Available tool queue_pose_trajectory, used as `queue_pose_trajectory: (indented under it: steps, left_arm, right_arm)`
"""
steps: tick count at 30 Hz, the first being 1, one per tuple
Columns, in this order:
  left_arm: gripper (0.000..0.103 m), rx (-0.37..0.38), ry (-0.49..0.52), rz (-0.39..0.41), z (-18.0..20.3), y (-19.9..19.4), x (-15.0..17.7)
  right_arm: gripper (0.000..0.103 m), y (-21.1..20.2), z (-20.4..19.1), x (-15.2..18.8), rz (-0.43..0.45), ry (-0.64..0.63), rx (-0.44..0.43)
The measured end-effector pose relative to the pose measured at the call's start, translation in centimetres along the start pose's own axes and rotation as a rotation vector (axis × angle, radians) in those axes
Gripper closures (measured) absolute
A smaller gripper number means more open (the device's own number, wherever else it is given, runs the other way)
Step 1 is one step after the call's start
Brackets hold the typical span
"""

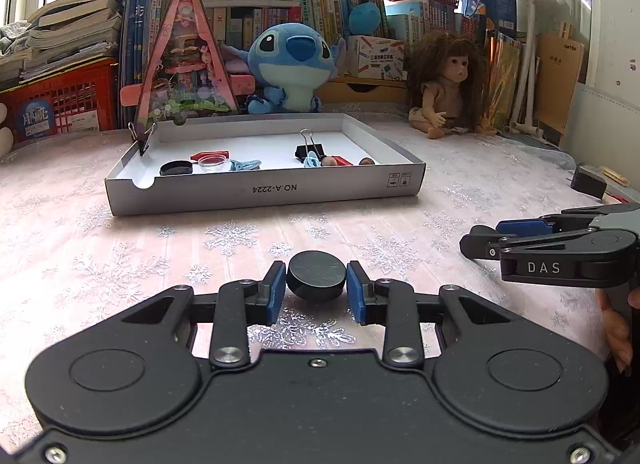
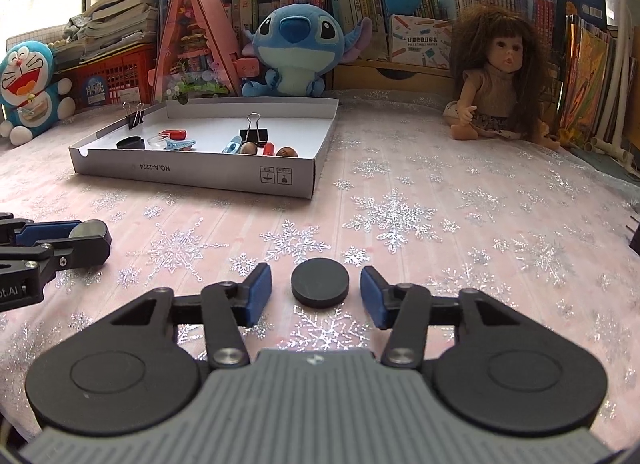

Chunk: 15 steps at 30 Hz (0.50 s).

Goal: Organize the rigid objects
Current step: 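Close the left gripper on a black disc while the right gripper grasps the other disc, then carry both black discs over the white tray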

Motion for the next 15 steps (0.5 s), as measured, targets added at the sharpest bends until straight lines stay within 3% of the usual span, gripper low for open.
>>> queue_pose_trajectory:
  steps: [2,15]
  left_arm:
    - [0.072,-0.006,-0.006,0.000,-0.2,0.0,-0.1]
    - [0.072,-0.062,-0.042,0.012,-2.1,0.5,-2.6]
  right_arm:
    - [0.066,-0.1,-0.3,-0.1,0.000,-0.011,-0.002]
    - [0.066,0.2,-0.9,-2.5,0.026,0.003,-0.010]
Point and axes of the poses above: each gripper's, at about its wrist camera, not at the fingertips, and y roughly the way its jaws point, z to its right, x to its underside, the point moved 7 cm from there along y, roughly the way its jaws point, and after that the axes turned 4 degrees about -y, right-handed, at the moved point
